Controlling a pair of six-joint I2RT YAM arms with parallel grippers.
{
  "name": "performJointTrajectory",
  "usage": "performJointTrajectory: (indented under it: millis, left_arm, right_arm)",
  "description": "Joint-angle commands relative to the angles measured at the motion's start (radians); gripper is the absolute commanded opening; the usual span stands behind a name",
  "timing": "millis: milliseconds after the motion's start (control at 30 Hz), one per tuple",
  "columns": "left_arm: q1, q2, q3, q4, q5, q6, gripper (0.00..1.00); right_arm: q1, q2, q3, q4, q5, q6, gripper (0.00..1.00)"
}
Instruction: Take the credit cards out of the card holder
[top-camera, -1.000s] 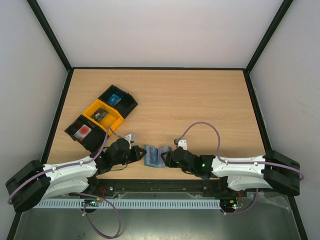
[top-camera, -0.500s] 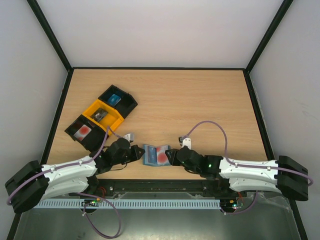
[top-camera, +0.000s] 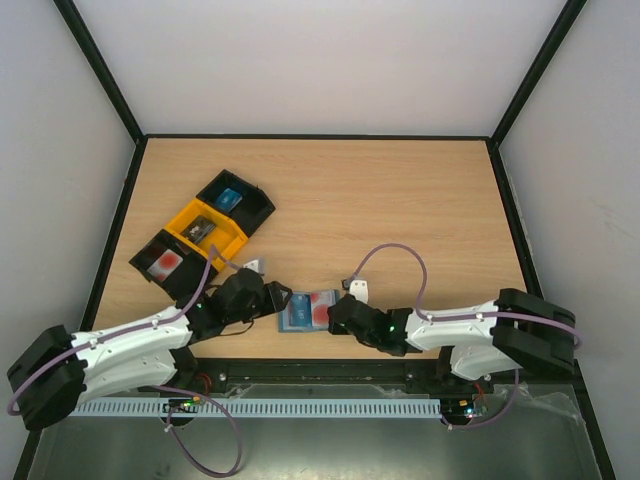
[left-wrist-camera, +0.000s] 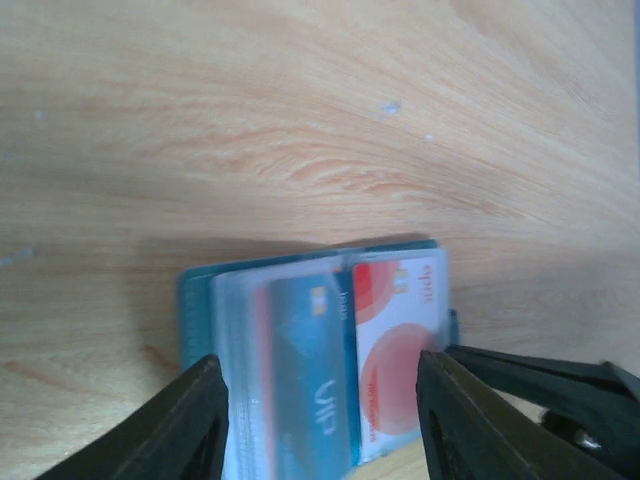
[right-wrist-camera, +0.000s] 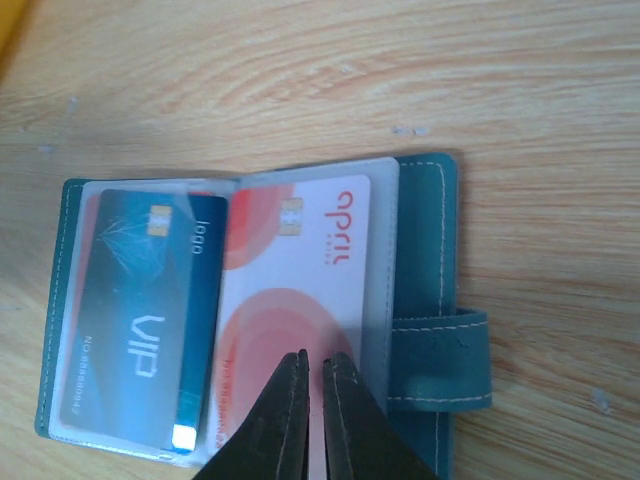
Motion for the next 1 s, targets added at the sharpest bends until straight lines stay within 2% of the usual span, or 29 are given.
performJointTrajectory:
  millis: [0,133,300,467,567,800,967]
  left_arm:
    - [-0.002,-0.065,0.082,-0.125,-0.066,0.005,0.56]
    - [-0.002,-0.049,0.075,-0.011,0.038,0.022,0.6]
    - [-0.005,0.084,0.039,0.189,0.15,0.03,0.57]
    - [-0.007,0.186,-0.012,0.344,0.145,0.008,0.48]
    - [-0.006,0.242,-0.025,0.403,0.147,0.016,0.47]
    - [-0.007,0.321,-0.038,0.462,0.131,0.02,0.45]
    - [-0.006,0.35,-0.04,0.473,0.114,0.021,0.45]
  right_arm:
    - [0.007,0.056,-0.027,0.06,0.028,0.03,0.07]
    - [0.007,0.072,-0.058,0.086,0.023,0.056,0.07]
    - [0.007,0.052,-0.1,0.111,0.026,0.075,0.07]
    - [0.007,0.059,-0.122,0.143,0.004,0.086,0.07]
    - [0.009,0.062,-0.12,0.132,0.013,0.089,0.07]
    - [0.013,0.018,-0.102,0.092,0.042,0.077,0.07]
    - [0.012,0.061,-0.105,0.11,0.017,0.076,0.07]
